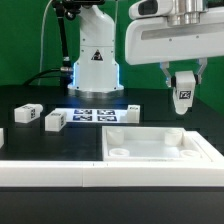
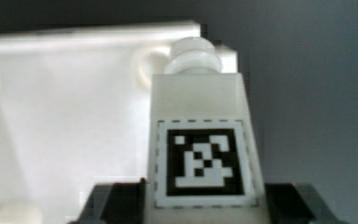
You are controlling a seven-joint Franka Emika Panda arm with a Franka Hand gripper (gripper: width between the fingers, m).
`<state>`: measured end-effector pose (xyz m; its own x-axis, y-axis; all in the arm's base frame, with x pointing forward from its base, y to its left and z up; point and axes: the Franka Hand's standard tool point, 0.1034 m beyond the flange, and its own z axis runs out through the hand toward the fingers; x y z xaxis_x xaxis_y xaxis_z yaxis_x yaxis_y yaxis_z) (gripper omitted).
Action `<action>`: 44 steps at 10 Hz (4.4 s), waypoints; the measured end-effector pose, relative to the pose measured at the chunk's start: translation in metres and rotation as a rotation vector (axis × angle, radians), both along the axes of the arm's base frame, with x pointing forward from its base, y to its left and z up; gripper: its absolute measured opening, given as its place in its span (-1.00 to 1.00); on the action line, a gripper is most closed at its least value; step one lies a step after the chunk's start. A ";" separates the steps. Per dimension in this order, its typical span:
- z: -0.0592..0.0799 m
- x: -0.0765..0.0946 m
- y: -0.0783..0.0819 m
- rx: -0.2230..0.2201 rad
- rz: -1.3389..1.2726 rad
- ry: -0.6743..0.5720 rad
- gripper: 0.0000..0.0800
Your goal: Assemble one leg
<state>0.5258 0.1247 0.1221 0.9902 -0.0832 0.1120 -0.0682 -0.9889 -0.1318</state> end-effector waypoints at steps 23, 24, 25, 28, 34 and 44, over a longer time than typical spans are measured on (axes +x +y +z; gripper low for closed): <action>-0.028 0.100 -0.012 -0.100 0.259 -0.416 -0.27; -0.028 0.099 -0.011 -0.103 0.258 -0.432 -0.27; -0.028 0.097 -0.011 -0.105 0.259 -0.446 -0.27; -0.026 0.091 -0.012 -0.110 0.262 -0.454 -0.27; -0.035 0.083 -0.007 -0.108 0.270 -0.456 -0.27; -0.045 0.082 -0.008 -0.114 0.265 -0.490 0.34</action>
Offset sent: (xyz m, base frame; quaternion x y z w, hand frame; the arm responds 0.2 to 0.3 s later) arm 0.0000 0.0000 0.0000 0.0000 0.1938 0.0000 0.9810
